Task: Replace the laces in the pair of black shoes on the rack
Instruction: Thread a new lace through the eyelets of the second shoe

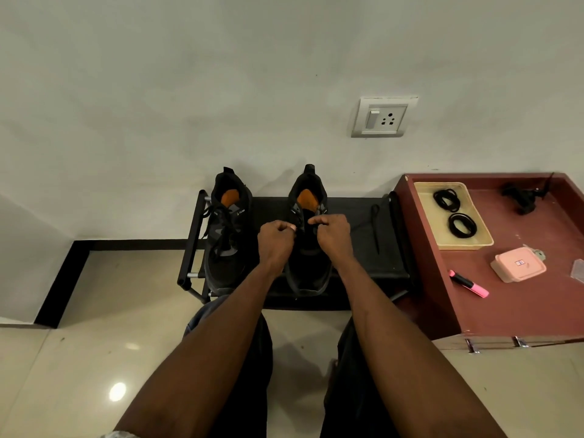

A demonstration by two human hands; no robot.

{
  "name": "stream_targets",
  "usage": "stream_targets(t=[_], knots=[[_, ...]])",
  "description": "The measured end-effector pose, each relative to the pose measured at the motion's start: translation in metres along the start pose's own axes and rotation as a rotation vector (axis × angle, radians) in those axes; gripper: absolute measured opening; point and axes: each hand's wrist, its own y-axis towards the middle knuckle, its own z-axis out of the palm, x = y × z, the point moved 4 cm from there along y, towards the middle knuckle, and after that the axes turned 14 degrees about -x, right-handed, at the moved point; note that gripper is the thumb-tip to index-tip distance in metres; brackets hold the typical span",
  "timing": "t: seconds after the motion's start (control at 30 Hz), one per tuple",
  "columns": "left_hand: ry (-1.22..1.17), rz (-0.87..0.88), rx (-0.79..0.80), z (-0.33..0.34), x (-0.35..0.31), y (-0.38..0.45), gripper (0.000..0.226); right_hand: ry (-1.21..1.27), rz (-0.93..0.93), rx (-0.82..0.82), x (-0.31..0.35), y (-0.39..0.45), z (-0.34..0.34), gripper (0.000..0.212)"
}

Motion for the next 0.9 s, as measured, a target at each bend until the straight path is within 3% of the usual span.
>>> stream_targets(t=[0.23, 0.4, 0.5, 0.63, 0.77, 0.8, 0.9], knots=[[-0.728, -0.348, 0.065, -0.025, -0.049, 0.0, 0.013, -0.042, -0.057, 0.124, -0.001, 0.001, 0.0, 0.052], [-1.263, -0.226, 0.293, -0.064, -0.168, -0.006, 0.017, -0.066, -0.043, 0.163, -0.004, 0.002, 0.001, 0.053], [-1.38, -0.106, 0.361, -0.086, -0.233, -0.018, 0.019, -0.065, -0.063, 0.173, -0.006, 0.001, 0.001, 0.054], [-1.333, 0.006, 0.315, -0.099, -0.249, -0.024, 0.018, -0.086, -0.096, 0.182, -0.006, 0.001, 0.001, 0.052], [-1.149, 0.028, 0.005, -0.091, -0.195, -0.003, 0.011, -0.07, -0.051, 0.188, -0.007, 0.002, 0.0, 0.048], [-1.03, 0.025, -0.076, -0.085, -0.174, 0.004, 0.012, -0.069, -0.03, 0.192, -0.008, 0.002, 0.0, 0.049], [-0.335, 0.129, -0.236, -0.066, -0.115, 0.008, 0.054, -0.051, -0.024, 0.204, -0.011, 0.004, 0.0, 0.052]])
